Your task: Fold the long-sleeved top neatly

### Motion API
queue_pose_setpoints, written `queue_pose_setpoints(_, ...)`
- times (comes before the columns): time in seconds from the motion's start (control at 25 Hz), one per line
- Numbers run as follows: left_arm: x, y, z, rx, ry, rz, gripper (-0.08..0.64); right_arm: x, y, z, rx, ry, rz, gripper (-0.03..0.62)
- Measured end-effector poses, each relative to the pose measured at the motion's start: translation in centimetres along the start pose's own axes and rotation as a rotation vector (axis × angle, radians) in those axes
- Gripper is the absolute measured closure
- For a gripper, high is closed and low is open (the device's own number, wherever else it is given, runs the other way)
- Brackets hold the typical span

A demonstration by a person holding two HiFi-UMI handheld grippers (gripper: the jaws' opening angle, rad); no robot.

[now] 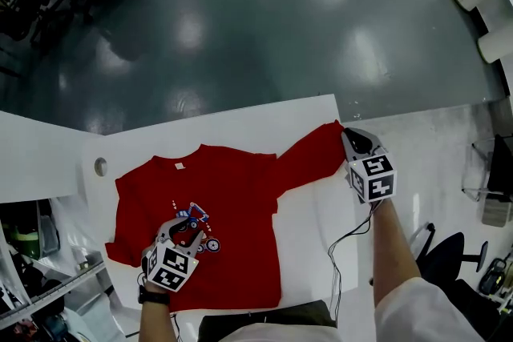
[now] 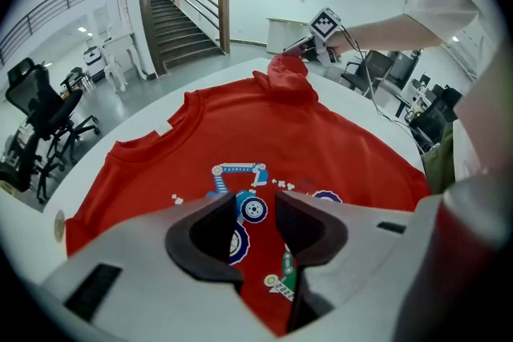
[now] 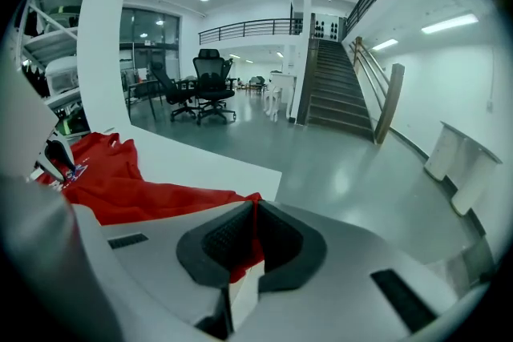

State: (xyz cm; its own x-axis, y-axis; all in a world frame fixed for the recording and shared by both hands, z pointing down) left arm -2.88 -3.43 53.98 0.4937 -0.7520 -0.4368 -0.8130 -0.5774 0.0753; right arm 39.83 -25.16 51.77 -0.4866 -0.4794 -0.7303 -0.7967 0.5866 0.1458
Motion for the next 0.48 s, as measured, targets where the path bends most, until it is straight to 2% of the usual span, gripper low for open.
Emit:
queue_pose_setpoints(0.28, -0.8, 0.6, 1.1, -0.023, -0.039, -0.024, 0.405, 1.2, -0.3, 5.3, -0.137, -0.013, -0.018, 0.572)
queue_pose_setpoints(0.48, -1.0, 0.7, 2.8, -0.020, -0.072, -0.038, 0.405, 2.5, -0.4, 9.8, -0.196, -0.037, -0.004, 0.572)
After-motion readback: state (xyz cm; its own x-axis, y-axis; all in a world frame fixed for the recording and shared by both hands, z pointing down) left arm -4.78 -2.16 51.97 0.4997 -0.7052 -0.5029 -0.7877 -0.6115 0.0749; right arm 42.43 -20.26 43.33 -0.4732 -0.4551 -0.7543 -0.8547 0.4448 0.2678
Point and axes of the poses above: the fingertips, and each gripper's own axes: z backward along the fingers, y to its left, x out of its top, the point moved 10 cm from there along z, backward along the fingers, and after that the axes turned 7 degrees about z, right-handed, at the moved point
